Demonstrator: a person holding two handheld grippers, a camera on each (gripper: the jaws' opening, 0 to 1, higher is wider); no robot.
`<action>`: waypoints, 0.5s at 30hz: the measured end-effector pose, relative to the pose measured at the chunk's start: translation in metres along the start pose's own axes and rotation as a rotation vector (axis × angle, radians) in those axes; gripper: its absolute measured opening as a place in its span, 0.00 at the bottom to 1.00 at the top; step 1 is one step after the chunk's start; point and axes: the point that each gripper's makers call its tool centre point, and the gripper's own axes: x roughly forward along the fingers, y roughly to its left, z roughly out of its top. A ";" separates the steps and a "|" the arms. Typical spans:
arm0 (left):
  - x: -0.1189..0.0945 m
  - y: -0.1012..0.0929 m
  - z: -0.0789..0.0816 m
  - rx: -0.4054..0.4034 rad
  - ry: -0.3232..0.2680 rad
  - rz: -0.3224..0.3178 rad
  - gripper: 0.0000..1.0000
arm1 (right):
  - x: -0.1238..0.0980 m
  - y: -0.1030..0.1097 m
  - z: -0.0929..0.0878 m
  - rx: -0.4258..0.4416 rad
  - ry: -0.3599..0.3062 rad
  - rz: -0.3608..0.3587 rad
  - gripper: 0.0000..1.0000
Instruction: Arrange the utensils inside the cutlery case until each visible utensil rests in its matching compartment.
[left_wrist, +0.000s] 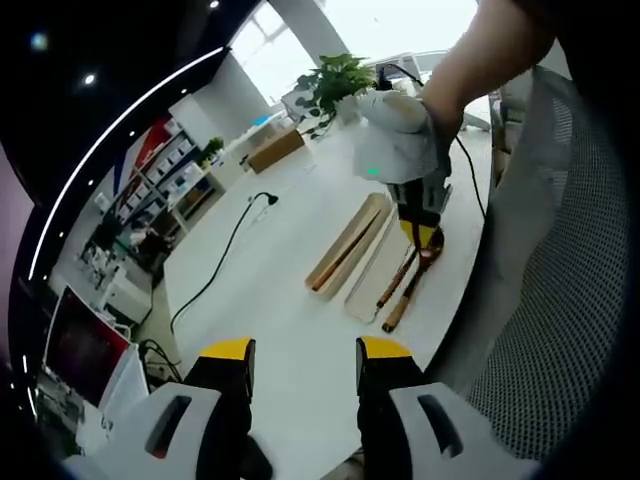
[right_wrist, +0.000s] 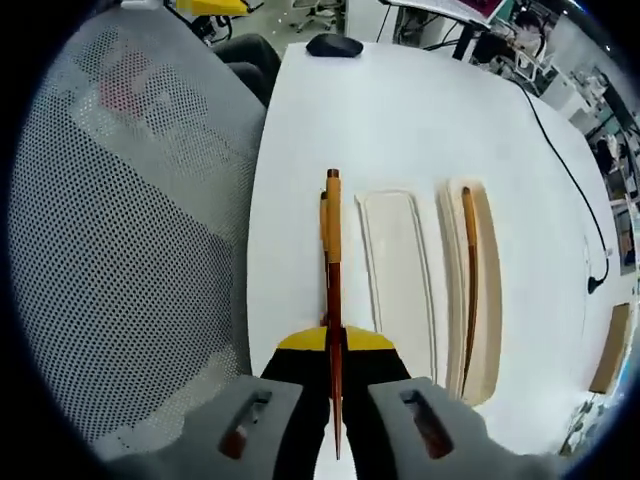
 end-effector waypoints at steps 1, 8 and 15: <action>0.000 0.000 0.000 0.003 0.000 -0.002 0.41 | -0.004 -0.007 0.000 0.006 -0.003 -0.015 0.00; 0.000 0.000 0.000 0.001 -0.001 -0.001 0.41 | -0.018 -0.038 -0.003 0.031 -0.008 -0.076 0.00; 0.000 0.000 0.000 -0.001 -0.001 -0.001 0.41 | -0.021 -0.061 -0.005 0.009 0.019 -0.115 0.00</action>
